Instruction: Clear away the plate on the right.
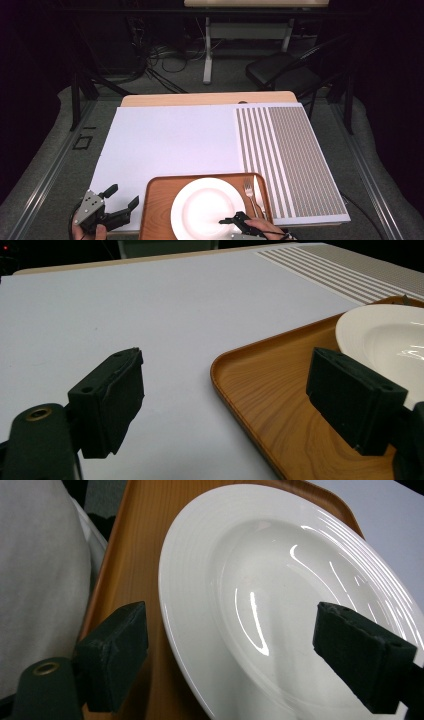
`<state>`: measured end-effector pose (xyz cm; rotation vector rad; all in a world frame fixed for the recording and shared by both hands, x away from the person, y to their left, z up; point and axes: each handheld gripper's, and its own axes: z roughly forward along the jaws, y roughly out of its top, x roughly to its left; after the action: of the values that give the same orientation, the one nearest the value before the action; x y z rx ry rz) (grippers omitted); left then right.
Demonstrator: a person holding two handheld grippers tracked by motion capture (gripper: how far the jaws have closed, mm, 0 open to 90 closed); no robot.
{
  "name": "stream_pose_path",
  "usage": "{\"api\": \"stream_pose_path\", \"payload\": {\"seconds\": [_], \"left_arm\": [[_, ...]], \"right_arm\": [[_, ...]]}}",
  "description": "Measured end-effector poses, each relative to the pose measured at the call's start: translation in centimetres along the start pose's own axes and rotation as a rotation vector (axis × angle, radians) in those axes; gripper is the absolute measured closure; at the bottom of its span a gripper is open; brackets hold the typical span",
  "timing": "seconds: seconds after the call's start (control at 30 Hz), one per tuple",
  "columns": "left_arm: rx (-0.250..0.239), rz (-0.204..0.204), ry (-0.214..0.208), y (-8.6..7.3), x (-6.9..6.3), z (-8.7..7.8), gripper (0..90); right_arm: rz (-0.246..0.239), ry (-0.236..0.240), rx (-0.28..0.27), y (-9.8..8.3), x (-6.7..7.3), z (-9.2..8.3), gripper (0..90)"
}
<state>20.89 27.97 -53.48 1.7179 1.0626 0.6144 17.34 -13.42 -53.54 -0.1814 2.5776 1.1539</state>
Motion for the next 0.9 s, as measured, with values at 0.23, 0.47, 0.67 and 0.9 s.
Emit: {"api": "stream_pose_path", "payload": {"seconds": [0.23, 0.47, 0.67, 0.9], "left_arm": [[0.002, 0.002, 0.001, 0.0, 0.0, 0.0, 15.5], [-0.003, 0.0, 0.0, 0.0, 0.0, 0.0, 15.5], [-0.001, 0.006, -0.003, 0.0, 0.0, 0.0, 15.5], [-0.002, 0.006, -0.002, 0.0, 0.0, -0.1, 15.5]], "right_arm": [[0.11, 0.008, -0.062, -0.3, -0.8, -0.7, 6.3], [0.22, 0.004, -0.094, -0.6, -1.7, -1.0, 0.0], [0.316, -0.026, -0.12, -0.9, -2.8, -1.5, 0.0], [0.379, -0.093, -0.129, -1.5, -4.0, -2.3, 0.0]]}}
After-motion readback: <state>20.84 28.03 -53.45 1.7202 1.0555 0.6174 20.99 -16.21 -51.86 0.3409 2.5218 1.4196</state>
